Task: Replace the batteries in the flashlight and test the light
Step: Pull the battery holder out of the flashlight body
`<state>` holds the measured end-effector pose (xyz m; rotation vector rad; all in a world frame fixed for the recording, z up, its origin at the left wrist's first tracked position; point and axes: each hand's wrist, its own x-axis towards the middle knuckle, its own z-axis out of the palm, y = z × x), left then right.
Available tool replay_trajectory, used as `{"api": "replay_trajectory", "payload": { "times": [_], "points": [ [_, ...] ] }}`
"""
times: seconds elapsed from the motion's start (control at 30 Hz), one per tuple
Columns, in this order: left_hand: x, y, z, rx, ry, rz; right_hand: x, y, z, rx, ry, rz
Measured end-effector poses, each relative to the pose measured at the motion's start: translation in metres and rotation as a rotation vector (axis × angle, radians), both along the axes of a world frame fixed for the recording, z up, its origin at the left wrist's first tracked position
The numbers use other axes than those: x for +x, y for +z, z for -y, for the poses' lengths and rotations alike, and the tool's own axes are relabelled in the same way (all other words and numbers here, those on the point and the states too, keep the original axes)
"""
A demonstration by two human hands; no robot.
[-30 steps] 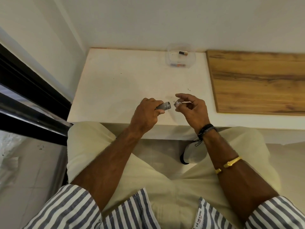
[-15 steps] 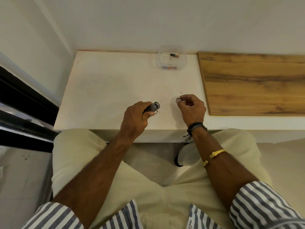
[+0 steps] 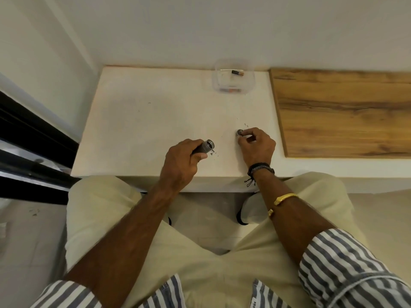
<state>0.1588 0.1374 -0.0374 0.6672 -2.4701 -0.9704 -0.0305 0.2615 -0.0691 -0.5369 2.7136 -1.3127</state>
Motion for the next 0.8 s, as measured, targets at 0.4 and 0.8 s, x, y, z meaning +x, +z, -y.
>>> {"api": "replay_trajectory", "payload": {
  "times": [0.4, 0.8],
  "points": [
    [-0.005, 0.013, 0.001, -0.281, -0.092, 0.17, 0.044, 0.035, -0.002, -0.434, 0.121, 0.715],
    [-0.02, 0.043, 0.004, -0.64, -0.248, 0.292, 0.05, 0.041, -0.012, -0.656, 0.183, 1.217]
  ]
}}
